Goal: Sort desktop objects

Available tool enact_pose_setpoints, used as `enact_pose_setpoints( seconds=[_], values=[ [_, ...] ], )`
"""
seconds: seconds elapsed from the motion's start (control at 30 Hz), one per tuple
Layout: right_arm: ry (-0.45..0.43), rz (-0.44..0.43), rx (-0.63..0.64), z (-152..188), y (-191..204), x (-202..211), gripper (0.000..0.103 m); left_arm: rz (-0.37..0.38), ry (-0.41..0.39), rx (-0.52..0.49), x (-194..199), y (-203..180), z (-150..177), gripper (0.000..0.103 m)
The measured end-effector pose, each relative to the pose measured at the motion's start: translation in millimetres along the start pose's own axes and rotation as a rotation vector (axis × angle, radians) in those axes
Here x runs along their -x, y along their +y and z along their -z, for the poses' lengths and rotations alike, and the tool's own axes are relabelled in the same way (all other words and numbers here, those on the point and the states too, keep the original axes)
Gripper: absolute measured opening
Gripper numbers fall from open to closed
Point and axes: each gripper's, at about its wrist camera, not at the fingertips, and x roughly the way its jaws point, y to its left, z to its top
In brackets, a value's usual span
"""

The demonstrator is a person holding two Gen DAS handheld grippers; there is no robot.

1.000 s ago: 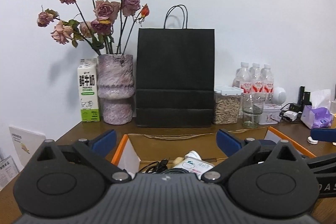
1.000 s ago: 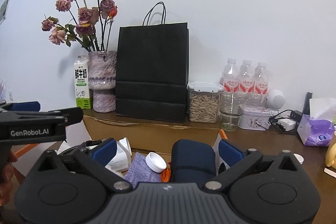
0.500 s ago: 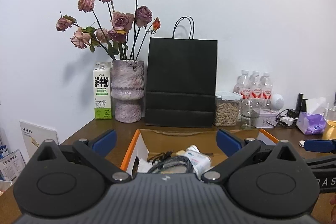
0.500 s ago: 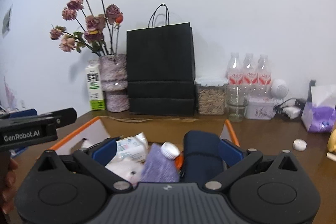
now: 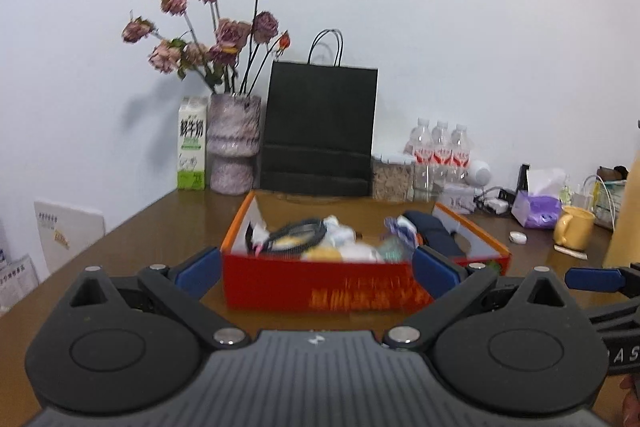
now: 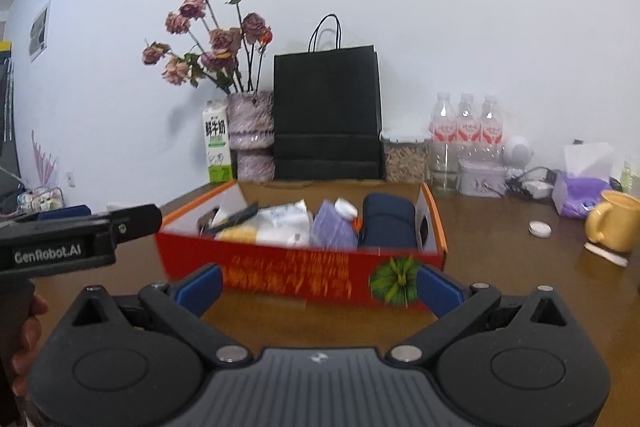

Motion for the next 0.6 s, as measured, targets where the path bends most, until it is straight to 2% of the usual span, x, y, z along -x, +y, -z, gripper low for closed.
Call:
enact_pose_setpoints(
  seconds=[0.23,0.6],
  values=[
    [0.048,0.009,-0.017,34.5,15.9,38.9,0.103,-0.026,0.082,-0.004,36.9,-1.1,30.9,0.103],
    [0.065,0.022,-0.055,59.9,34.1,70.0,0.103,-0.082,0.118,-0.031,76.7,1.1,53.1,0.103]
  ],
)
